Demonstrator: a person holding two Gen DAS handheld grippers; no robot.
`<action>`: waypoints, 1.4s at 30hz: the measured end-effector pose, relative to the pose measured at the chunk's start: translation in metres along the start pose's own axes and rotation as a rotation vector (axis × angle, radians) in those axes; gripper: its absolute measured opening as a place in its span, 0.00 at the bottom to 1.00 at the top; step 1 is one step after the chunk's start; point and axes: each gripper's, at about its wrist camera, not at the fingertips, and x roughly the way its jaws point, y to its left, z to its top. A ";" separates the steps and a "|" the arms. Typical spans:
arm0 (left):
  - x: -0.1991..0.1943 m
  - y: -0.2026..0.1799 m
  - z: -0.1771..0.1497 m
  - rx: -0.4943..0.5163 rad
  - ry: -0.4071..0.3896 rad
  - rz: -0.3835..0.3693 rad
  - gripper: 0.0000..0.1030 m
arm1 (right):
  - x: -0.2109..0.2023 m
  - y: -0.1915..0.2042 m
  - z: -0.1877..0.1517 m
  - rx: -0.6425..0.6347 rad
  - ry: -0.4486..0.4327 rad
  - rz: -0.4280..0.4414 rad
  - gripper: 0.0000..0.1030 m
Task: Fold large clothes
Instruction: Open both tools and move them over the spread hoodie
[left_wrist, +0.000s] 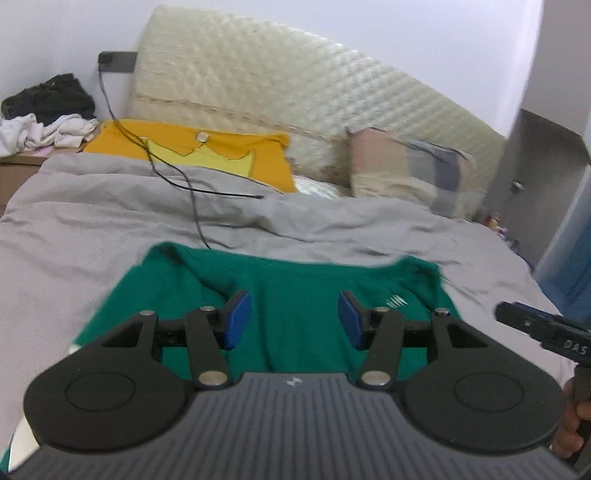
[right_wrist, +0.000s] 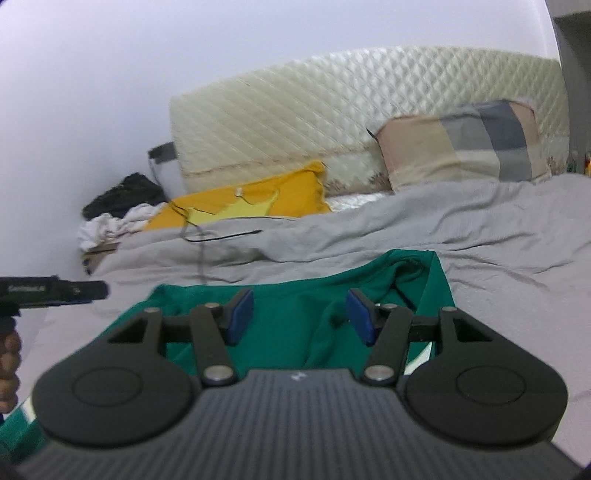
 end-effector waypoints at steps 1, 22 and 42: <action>-0.012 -0.008 -0.006 0.012 -0.004 0.005 0.57 | -0.011 0.005 -0.003 -0.006 -0.004 -0.001 0.57; -0.163 -0.062 -0.142 0.080 -0.022 0.036 0.57 | -0.138 0.071 -0.103 -0.033 -0.030 0.036 0.64; -0.124 -0.019 -0.135 -0.009 -0.012 0.067 0.76 | 0.021 0.075 -0.135 0.050 0.189 -0.015 0.89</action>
